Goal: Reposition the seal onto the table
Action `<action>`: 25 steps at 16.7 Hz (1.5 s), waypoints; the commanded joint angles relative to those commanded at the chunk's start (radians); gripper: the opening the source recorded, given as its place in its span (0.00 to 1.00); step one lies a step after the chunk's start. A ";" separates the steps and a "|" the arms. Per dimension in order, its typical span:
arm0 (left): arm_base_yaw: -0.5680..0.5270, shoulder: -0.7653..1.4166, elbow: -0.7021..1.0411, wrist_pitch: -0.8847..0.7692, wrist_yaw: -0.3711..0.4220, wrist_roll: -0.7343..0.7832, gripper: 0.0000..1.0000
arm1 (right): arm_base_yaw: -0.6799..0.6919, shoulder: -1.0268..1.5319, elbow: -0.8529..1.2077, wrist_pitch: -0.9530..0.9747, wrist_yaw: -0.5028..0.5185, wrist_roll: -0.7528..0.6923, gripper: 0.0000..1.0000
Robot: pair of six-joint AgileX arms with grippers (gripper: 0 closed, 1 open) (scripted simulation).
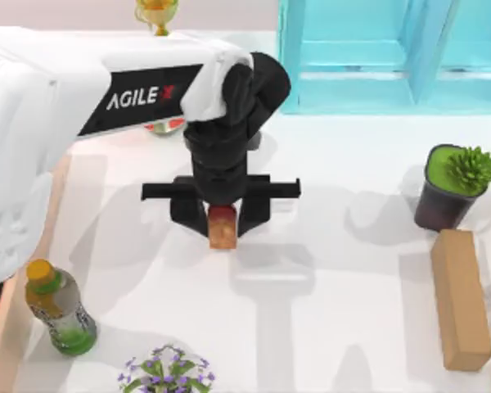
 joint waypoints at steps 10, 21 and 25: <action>0.000 0.000 0.000 0.000 0.000 0.000 1.00 | 0.000 0.000 0.000 0.000 0.000 0.000 1.00; -0.001 -0.005 0.099 -0.101 0.000 0.000 1.00 | 0.000 0.000 0.000 0.000 0.000 0.000 1.00; -0.002 -0.013 0.278 -0.284 0.000 -0.002 1.00 | 0.000 0.000 0.000 0.000 0.000 0.000 1.00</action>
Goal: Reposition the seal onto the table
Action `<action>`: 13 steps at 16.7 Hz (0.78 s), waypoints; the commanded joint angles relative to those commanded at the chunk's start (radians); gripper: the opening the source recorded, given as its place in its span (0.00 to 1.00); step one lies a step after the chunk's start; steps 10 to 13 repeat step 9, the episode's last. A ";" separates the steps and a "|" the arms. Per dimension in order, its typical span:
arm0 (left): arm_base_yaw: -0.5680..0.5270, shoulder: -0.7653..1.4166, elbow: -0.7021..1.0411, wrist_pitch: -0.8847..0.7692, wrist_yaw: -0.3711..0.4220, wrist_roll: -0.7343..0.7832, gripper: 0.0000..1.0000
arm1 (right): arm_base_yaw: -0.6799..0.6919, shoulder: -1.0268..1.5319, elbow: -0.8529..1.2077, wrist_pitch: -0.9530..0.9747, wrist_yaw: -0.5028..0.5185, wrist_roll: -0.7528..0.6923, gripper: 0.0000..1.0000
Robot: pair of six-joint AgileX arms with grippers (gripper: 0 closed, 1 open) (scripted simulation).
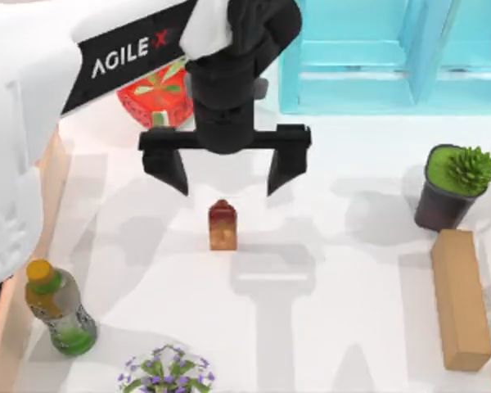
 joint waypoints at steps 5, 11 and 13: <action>-0.001 -0.007 0.218 -0.227 0.000 -0.002 1.00 | 0.000 0.000 0.000 0.000 0.000 0.000 1.00; -0.001 -0.008 0.289 -0.304 0.000 -0.003 1.00 | 0.000 0.000 0.000 0.000 0.000 0.000 1.00; -0.001 -0.008 0.289 -0.304 0.000 -0.003 1.00 | 0.000 0.000 0.000 0.000 0.000 0.000 1.00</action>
